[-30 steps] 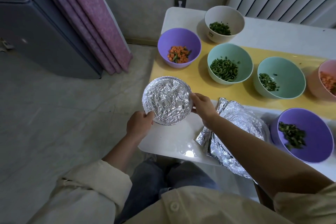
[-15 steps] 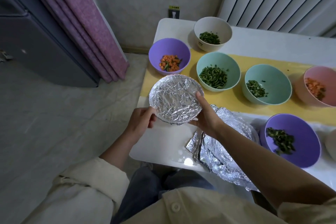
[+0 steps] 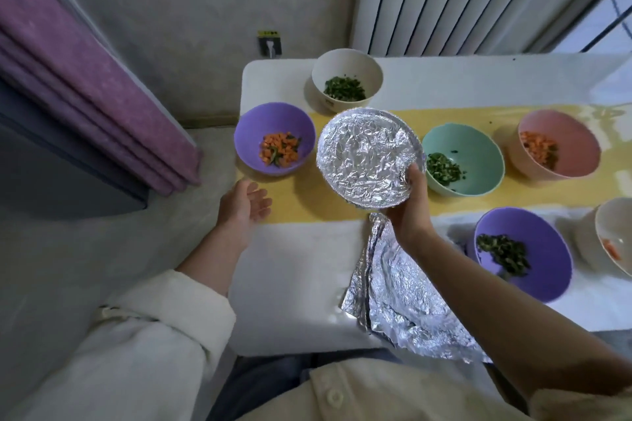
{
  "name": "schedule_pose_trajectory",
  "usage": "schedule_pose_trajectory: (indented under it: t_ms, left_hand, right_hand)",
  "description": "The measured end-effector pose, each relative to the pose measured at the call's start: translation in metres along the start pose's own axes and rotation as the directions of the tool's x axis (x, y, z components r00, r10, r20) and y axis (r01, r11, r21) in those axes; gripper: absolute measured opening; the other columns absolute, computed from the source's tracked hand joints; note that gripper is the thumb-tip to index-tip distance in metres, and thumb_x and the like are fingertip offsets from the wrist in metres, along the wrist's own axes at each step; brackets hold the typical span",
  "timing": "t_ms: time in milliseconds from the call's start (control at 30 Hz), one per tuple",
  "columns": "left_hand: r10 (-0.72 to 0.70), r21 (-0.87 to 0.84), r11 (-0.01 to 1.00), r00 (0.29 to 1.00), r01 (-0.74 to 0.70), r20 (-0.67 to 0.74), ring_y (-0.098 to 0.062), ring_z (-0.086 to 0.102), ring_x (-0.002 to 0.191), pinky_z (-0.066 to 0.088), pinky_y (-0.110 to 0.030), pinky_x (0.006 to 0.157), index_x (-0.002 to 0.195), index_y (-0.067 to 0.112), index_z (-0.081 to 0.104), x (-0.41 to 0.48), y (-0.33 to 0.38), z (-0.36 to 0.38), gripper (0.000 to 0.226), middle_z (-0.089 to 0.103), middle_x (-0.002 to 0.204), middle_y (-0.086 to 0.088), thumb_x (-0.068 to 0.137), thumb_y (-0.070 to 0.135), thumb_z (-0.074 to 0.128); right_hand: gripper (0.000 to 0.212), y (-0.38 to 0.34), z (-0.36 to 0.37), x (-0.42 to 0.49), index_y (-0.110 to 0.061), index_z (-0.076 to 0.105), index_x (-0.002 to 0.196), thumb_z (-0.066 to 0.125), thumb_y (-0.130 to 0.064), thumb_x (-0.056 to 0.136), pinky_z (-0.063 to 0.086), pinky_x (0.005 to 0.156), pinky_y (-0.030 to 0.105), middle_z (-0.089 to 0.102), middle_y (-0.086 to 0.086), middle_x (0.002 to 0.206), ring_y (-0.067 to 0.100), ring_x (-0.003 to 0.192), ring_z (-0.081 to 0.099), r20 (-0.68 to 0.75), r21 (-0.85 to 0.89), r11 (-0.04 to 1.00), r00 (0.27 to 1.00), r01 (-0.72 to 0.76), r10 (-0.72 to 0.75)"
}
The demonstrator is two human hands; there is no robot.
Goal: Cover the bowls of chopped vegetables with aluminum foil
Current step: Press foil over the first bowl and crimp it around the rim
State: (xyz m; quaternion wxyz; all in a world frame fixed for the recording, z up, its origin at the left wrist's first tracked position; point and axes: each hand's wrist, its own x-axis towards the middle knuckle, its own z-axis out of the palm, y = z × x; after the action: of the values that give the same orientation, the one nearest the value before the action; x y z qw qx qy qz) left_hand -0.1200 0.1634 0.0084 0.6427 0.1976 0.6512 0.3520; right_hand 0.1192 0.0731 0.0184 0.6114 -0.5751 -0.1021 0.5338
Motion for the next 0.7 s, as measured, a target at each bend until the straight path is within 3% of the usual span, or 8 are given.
schedule_pose_trajectory:
  t_ms: [100, 167, 267, 367, 500, 600, 700]
  left_hand:
    - [-0.036, 0.060, 0.998, 0.999, 0.034, 0.033, -0.012, 0.062, 0.055, 0.047, -0.026, 0.056, 0.092, 0.011, 0.053, 0.023, 0.010, 0.009, 0.022, 0.057, 0.082, -0.005, 0.101, 0.031, 0.050]
    - [-0.045, 0.099, 0.994, 0.998, 0.040, 0.047, -0.016, 0.061, 0.066, 0.049, -0.029, 0.061, 0.106, 0.009, 0.052, 0.036, 0.016, 0.014, 0.024, 0.055, 0.085, -0.008, 0.102, 0.032, 0.051]
    - [-0.051, 0.133, 0.990, 0.996, 0.041, 0.075, -0.019, 0.060, 0.073, 0.051, -0.032, 0.069, 0.123, 0.011, 0.050, 0.051, 0.025, 0.021, 0.027, 0.058, 0.087, -0.009, 0.104, 0.029, 0.048]
    - [-0.052, 0.170, 0.985, 0.993, 0.033, 0.109, -0.020, 0.060, 0.076, 0.053, -0.036, 0.076, 0.139, 0.010, 0.045, 0.064, 0.030, 0.022, 0.035, 0.061, 0.107, -0.013, 0.105, 0.021, 0.045]
    - [0.023, 0.217, 0.974, 0.987, -0.058, 0.160, -0.030, 0.064, 0.095, 0.055, -0.037, 0.074, 0.142, 0.011, 0.044, 0.077, 0.035, 0.020, 0.045, 0.058, 0.127, -0.015, 0.100, -0.005, 0.039]
    - [0.040, 0.234, 0.970, 0.992, -0.067, 0.117, -0.041, 0.062, 0.112, 0.057, -0.041, 0.075, 0.138, 0.009, 0.047, 0.080, 0.034, 0.016, 0.053, 0.056, 0.134, -0.017, 0.092, -0.015, 0.033]
    - [0.028, 0.291, 0.955, 0.992, -0.063, 0.121, -0.042, 0.065, 0.100, 0.061, -0.034, 0.055, 0.135, 0.004, 0.046, 0.074, 0.031, 0.005, 0.048, 0.057, 0.129, -0.020, 0.092, -0.012, 0.034]
  right_hand:
    - [0.036, -0.002, 0.006, 0.010, -0.027, 0.059, 0.116, 0.033, -0.047, 0.102, 0.046, 0.100, 0.058, 0.072, 0.000, 0.112, 0.026, 0.111, 0.064, -0.080, 0.077, 0.997, 0.997, 0.029, -0.023]
    - [0.036, -0.001, 0.011, 0.016, -0.027, 0.059, 0.114, 0.033, -0.047, 0.102, 0.047, 0.098, 0.058, 0.072, 0.002, 0.112, 0.028, 0.111, 0.064, -0.136, 0.104, 0.993, 0.990, 0.049, -0.035]
    - [0.037, 0.001, 0.019, 0.021, -0.024, 0.058, 0.119, 0.035, -0.047, 0.101, 0.050, 0.097, 0.053, 0.070, 0.005, 0.117, 0.029, 0.113, 0.063, -0.207, 0.105, 0.993, 0.978, 0.058, -0.035]
    - [0.042, 0.005, 0.024, 0.024, -0.021, 0.055, 0.127, 0.035, -0.047, 0.101, 0.053, 0.094, 0.048, 0.069, 0.005, 0.118, 0.027, 0.112, 0.064, -0.256, 0.087, 0.994, 0.966, 0.060, -0.036]
    - [0.043, 0.004, 0.026, 0.025, -0.021, 0.055, 0.127, 0.035, -0.047, 0.101, 0.055, 0.090, 0.043, 0.071, 0.003, 0.115, 0.023, 0.108, 0.066, -0.287, 0.067, 0.995, 0.956, 0.076, -0.054]
    - [0.037, 0.004, 0.028, 0.025, -0.022, 0.058, 0.120, 0.036, -0.046, 0.101, 0.056, 0.088, 0.042, 0.072, 0.002, 0.111, 0.021, 0.103, 0.068, -0.295, 0.066, 0.994, 0.954, 0.084, -0.061]
    - [0.034, 0.003, 0.029, 0.022, -0.024, 0.059, 0.116, 0.037, -0.045, 0.101, 0.056, 0.088, 0.043, 0.072, 0.002, 0.110, 0.021, 0.101, 0.068, -0.288, 0.069, 0.994, 0.956, 0.079, -0.056]
